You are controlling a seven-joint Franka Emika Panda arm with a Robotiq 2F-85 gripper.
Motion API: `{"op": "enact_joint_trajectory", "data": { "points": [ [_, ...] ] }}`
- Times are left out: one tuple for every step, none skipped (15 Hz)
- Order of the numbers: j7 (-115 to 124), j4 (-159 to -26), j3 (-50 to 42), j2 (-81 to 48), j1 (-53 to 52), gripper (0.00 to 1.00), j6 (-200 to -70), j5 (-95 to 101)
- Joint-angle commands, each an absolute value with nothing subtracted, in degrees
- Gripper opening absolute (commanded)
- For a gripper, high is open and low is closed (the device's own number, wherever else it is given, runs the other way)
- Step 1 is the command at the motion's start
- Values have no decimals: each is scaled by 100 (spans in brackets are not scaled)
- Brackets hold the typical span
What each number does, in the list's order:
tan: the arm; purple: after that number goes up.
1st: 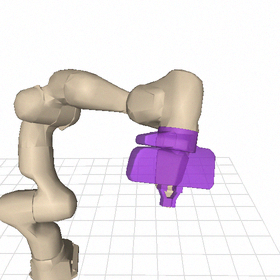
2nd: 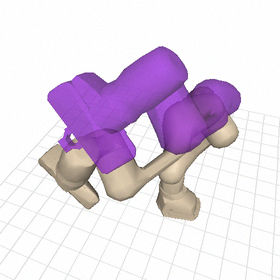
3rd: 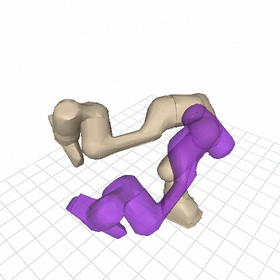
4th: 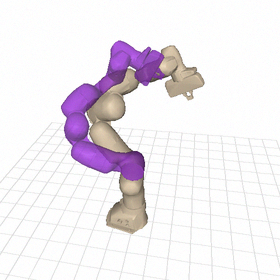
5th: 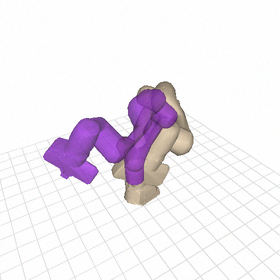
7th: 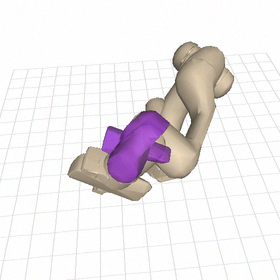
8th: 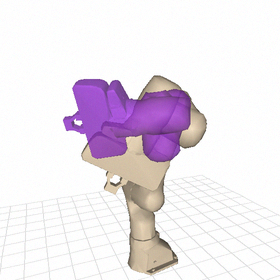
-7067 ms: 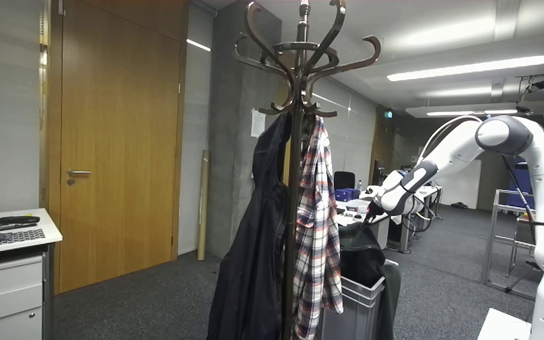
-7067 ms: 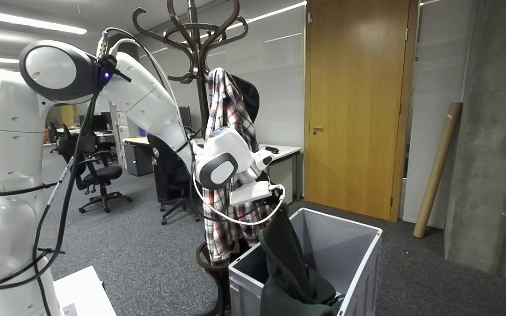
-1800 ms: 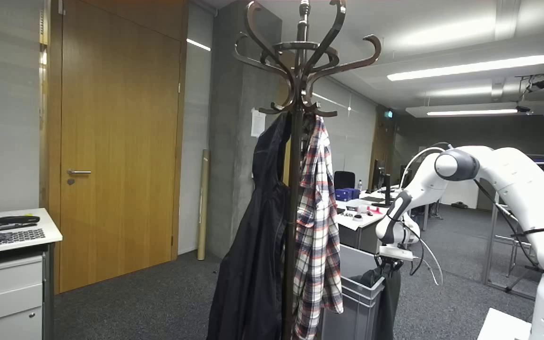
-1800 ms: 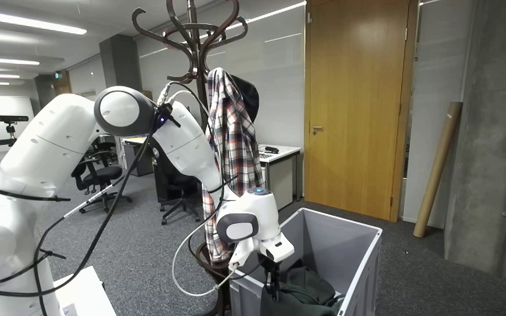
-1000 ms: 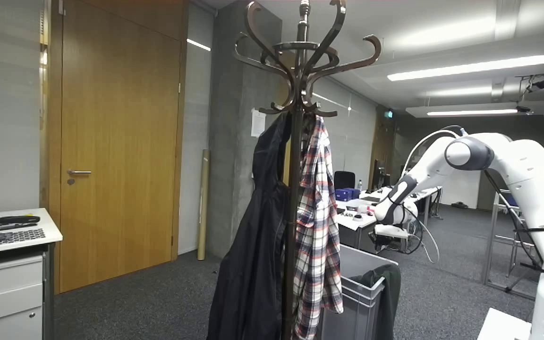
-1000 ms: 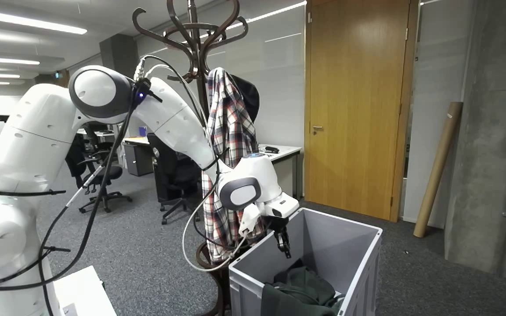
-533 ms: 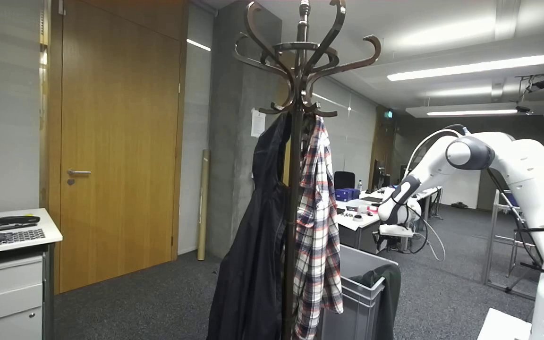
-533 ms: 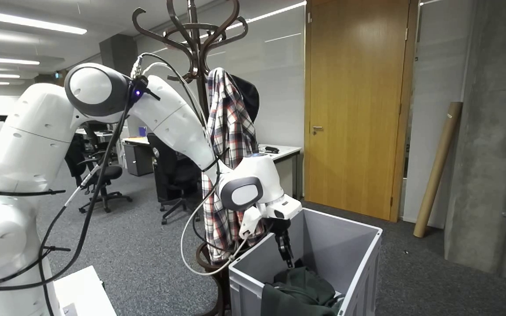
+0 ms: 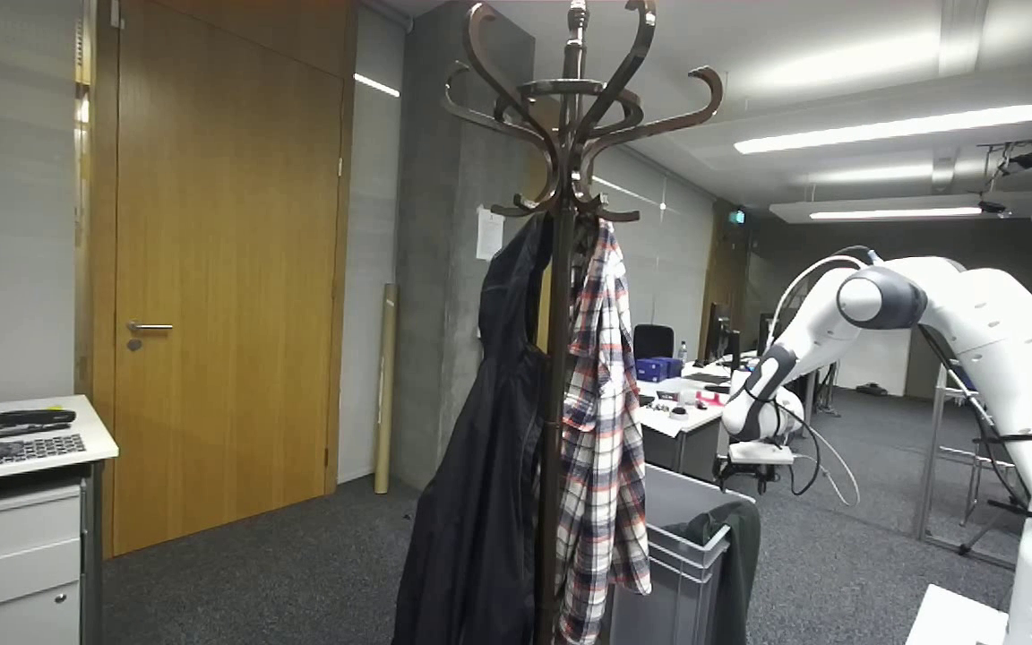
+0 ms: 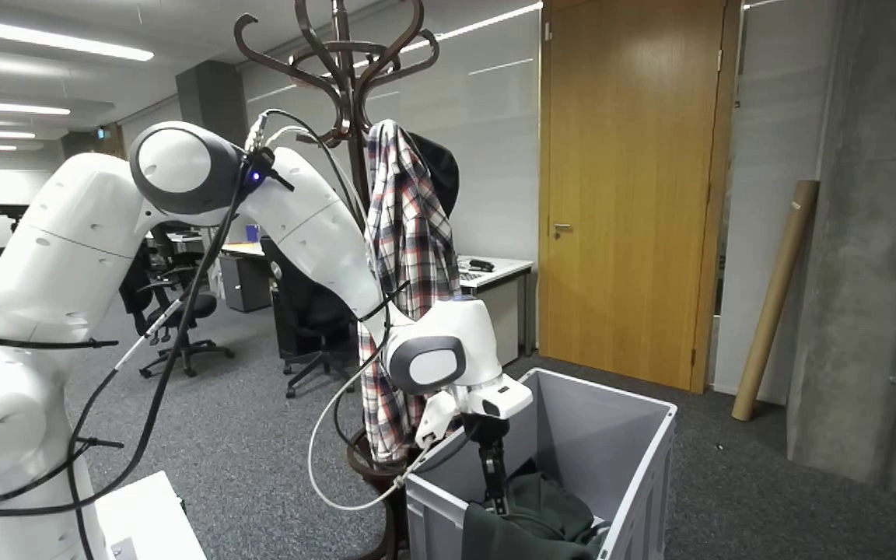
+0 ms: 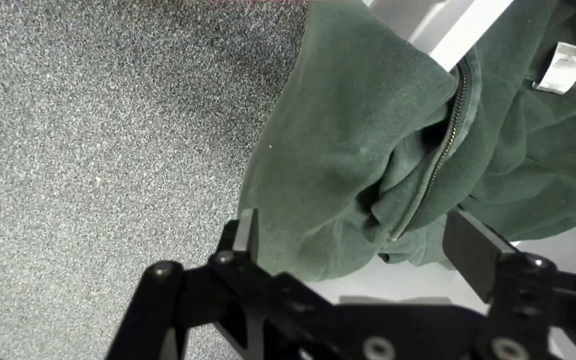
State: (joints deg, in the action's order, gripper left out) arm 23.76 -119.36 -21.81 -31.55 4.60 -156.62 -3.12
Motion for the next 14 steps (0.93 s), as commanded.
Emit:
{"op": "enact_joint_trajectory", "data": {
  "points": [
    [2338,-11888,-2034,-3309,537,100,-15589,-310],
    [2321,-11874,-2003,-3369,539,100,-15577,-319],
    [2308,-11863,-1977,-3418,536,100,-15575,-322],
    [2305,-11852,-1964,-3470,525,100,-15574,-318],
    [2287,-11841,-1934,-3512,531,100,-15554,-325],
    [2276,-11830,-1918,-3550,528,82,-15546,-325],
    [2255,-11819,-1894,-3583,539,74,-15538,-334],
    [2249,-11816,-1881,-3606,543,68,-15535,-341],
    [2249,-11810,-1872,-3622,547,60,-15521,-348],
    [2245,-11802,-1862,-3645,552,53,-15521,-354],
    [2240,-11792,-1854,-3662,555,44,-15516,-357],
    [2238,-11767,-1835,-3670,556,37,-15511,-367],
    [2236,-11747,-1813,-3674,560,27,-15515,-376],
    [2229,-11741,-1791,-3678,566,20,-15520,-384]
  ]
}}
